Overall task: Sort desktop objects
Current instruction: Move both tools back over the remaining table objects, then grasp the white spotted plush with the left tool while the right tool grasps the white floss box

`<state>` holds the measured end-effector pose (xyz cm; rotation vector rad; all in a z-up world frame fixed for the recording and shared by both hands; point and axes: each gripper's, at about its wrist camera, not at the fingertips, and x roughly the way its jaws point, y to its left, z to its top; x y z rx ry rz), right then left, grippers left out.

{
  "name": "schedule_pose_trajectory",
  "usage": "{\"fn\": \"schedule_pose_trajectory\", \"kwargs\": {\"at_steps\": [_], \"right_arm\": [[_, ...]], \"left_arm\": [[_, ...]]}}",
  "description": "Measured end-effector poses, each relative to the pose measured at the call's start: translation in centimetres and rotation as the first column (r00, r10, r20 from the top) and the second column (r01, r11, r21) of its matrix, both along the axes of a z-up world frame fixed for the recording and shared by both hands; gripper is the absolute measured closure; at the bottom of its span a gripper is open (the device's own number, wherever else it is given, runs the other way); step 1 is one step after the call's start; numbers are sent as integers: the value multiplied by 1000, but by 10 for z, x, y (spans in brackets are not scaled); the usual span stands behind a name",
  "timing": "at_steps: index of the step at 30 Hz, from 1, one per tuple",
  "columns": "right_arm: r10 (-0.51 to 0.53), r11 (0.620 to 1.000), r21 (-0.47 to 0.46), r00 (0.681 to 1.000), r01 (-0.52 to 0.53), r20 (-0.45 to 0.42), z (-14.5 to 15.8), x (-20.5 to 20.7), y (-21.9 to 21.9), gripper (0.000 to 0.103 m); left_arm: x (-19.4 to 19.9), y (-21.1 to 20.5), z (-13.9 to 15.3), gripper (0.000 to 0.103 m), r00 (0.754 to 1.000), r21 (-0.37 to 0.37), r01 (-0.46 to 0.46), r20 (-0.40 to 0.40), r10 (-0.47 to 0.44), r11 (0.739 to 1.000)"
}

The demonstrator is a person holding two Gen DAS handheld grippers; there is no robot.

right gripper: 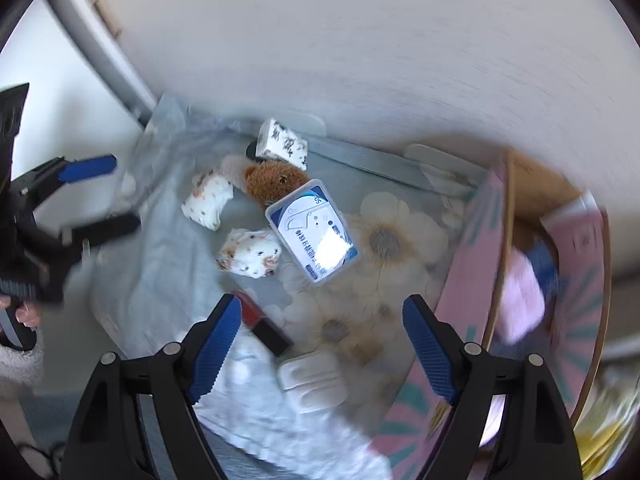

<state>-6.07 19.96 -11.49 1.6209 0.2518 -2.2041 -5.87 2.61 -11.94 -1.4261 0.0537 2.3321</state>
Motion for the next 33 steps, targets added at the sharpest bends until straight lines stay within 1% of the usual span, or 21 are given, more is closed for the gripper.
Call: {"fn": "schedule_pose_trajectory", "kwargs": {"at_steps": [1, 3, 5, 7, 10, 12, 13, 16, 17, 18, 19, 20, 21, 22, 24, 27, 33], "right_arm": [[36, 999, 19, 999, -36, 3, -5, -5, -2, 23], [124, 990, 60, 992, -126, 31, -18, -16, -8, 23], [221, 969, 100, 973, -226, 62, -35, -28, -15, 23], [298, 945, 112, 951, -306, 88, -53, -37, -21, 23], [348, 928, 100, 931, -359, 112, -74, -46, -28, 23], [370, 920, 96, 922, -381, 110, -82, -46, -32, 23], [385, 912, 109, 918, -394, 97, -86, -45, -34, 23], [375, 917, 109, 922, -384, 96, -95, -46, -36, 23], [367, 922, 97, 925, -376, 100, -98, -46, -36, 23], [365, 924, 86, 926, -373, 100, -100, -47, -36, 24], [363, 926, 77, 927, -370, 96, -101, -46, -36, 26], [361, 928, 62, 927, -368, 99, -101, -47, -36, 37], [362, 929, 49, 928, -367, 94, -100, -47, -36, 45], [363, 929, 46, 928, -368, 86, -100, -47, -37, 46], [363, 929, 46, 929, -367, 78, -99, -47, -38, 47], [355, 932, 51, 932, -359, 69, -97, -45, -39, 47], [315, 947, 46, 947, -318, 64, -88, -36, -33, 47]], "left_arm": [[2, 5, -9, 4, 1000, -4, 21, -8, -21, 1000], [3, 15, -25, 10, 996, -4, 76, -36, -76, 997], [0, 24, -40, 10, 987, -3, 151, -62, -151, 989], [-5, 29, -51, 10, 981, -17, 187, -55, -187, 982], [-13, 35, -66, 11, 973, -26, 225, -43, -226, 974], [-17, 42, -76, 11, 969, -38, 245, -24, -246, 969], [-19, 45, -80, 11, 968, -48, 250, -21, -251, 967], [-21, 51, -89, 13, 963, -41, 268, -1, -268, 963], [-21, 52, -92, 18, 961, -39, 278, 8, -278, 960], [-22, 54, -95, 27, 958, -47, 286, 16, -285, 957], [-21, 53, -97, 34, 957, -57, 291, 22, -290, 955], [-22, 54, -101, 49, 955, -78, 297, 33, -295, 952], [-23, 52, -105, 54, 953, -81, 301, 47, -298, 950], [-23, 51, -104, 55, 953, -66, 301, 36, -300, 951], [-27, 46, -103, 64, 955, -26, 293, 52, -291, 956], [-29, 43, -98, 69, 958, -8, 282, 53, -282, 959], [-24, 40, -80, 69, 959, -25, 283, 20, -282, 959]]}}
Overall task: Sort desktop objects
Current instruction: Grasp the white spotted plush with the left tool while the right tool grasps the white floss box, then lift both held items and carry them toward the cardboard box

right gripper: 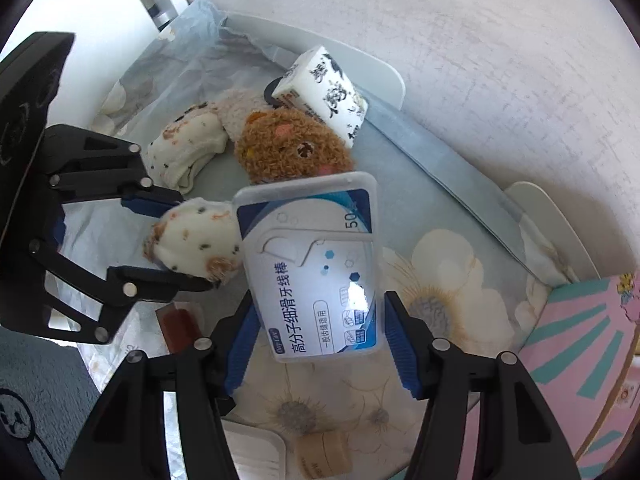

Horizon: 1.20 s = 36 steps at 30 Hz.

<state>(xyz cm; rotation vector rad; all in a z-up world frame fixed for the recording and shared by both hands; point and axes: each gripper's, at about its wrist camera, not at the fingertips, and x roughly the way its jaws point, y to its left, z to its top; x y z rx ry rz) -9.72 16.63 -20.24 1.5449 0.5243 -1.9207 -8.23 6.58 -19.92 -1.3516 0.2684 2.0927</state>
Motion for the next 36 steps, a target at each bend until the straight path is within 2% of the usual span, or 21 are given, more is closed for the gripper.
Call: {"fn": "schedule_pose_trajectory", "kwargs": {"at_steps": [10, 19, 27, 34, 36], "right_arm": [[-110, 994, -27, 994, 110, 14, 17, -3, 36, 48], [-179, 983, -43, 984, 179, 22, 41, -5, 41, 48], [-175, 984, -21, 985, 175, 2, 61, 0, 34, 48], [-206, 978, -43, 978, 206, -2, 88, 7, 34, 48], [-212, 976, -49, 977, 212, -3, 97, 11, 37, 48]], "left_arm": [[1, -9, 19, 69, 1000, 29, -23, -5, 23, 999], [2, -11, 38, 69, 999, 58, -47, -12, 48, 997], [-2, -20, 60, 69, 993, 93, -115, 1, 115, 989], [-2, -19, 87, 69, 992, 103, -126, -11, 127, 987], [-5, -17, 92, 69, 992, 106, -128, 17, 127, 986]]}}
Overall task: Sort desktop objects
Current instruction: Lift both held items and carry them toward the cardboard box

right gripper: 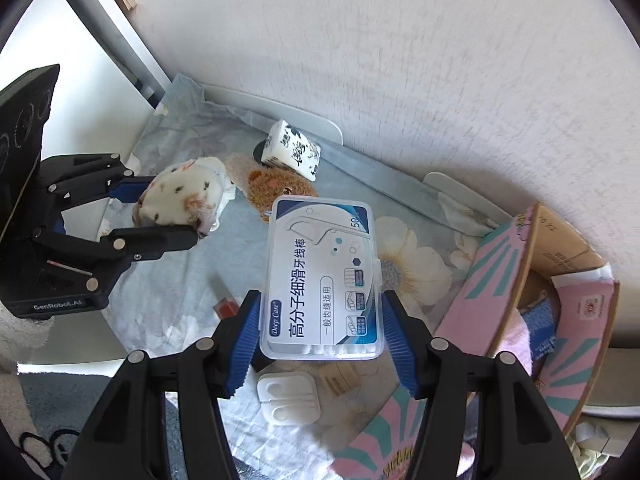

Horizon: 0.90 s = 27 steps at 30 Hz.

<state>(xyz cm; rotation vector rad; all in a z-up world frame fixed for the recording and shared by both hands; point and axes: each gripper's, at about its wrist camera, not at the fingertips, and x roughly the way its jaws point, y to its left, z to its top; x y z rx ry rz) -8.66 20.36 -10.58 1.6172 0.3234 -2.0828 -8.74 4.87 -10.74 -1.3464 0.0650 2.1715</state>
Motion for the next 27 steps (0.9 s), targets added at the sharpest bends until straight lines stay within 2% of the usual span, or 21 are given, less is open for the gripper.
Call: {"fn": "schedule_pose_trajectory", "kwargs": {"at_steps": [3, 17, 21, 27], "right_arm": [[-16, 1000, -4, 1000, 16, -6, 10, 4, 2, 48], [-153, 987, -46, 988, 152, -33, 56, 19, 52, 48], [-166, 985, -55, 985, 163, -50, 65, 28, 72, 48], [-238, 970, -62, 970, 234, -54, 66, 37, 118, 48]], "left_arm": [[-3, -1, 8, 69, 999, 2, -33, 9, 33, 999], [-6, 41, 66, 69, 995, -6, -24, -100, 23, 1000], [-10, 67, 70, 69, 995, -7, -4, -98, 3, 1000], [-17, 119, 70, 69, 994, 2, 56, -96, -56, 998]]}}
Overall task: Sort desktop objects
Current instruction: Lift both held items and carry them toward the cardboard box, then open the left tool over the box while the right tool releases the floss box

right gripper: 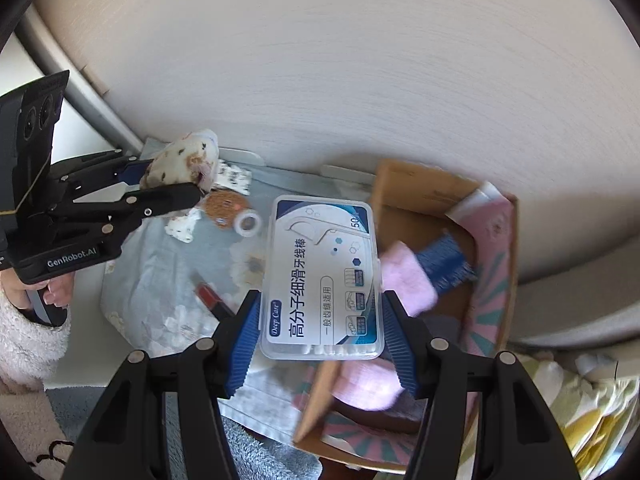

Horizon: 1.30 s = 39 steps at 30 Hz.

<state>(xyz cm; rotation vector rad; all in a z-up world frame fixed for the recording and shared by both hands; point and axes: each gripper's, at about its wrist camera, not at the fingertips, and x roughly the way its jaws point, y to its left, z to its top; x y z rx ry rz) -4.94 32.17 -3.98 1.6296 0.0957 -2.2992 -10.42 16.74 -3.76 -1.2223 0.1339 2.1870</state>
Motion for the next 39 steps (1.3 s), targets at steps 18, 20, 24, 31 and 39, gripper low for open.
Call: {"fn": "schedule_pose_trajectory", "kwargs": {"at_steps": [18, 20, 24, 31, 39], "right_arm": [[-112, 993, 39, 988, 109, 109, -72, 39, 78, 48], [-113, 993, 32, 987, 110, 117, -78, 41, 81, 48], [-117, 993, 43, 985, 113, 124, -86, 38, 85, 48], [-113, 994, 19, 986, 111, 126, -87, 36, 88, 48], [-106, 994, 47, 986, 101, 127, -91, 35, 85, 48]], "left_arm": [[-22, 179, -48, 69, 988, -56, 110, 118, -103, 992], [-23, 184, -55, 69, 987, -81, 112, 121, -102, 990], [-28, 191, -64, 69, 985, -100, 106, 144, -91, 989], [-28, 201, -66, 69, 987, -154, 126, 118, -108, 980], [-25, 205, -65, 67, 987, -177, 142, 98, -126, 974]]}}
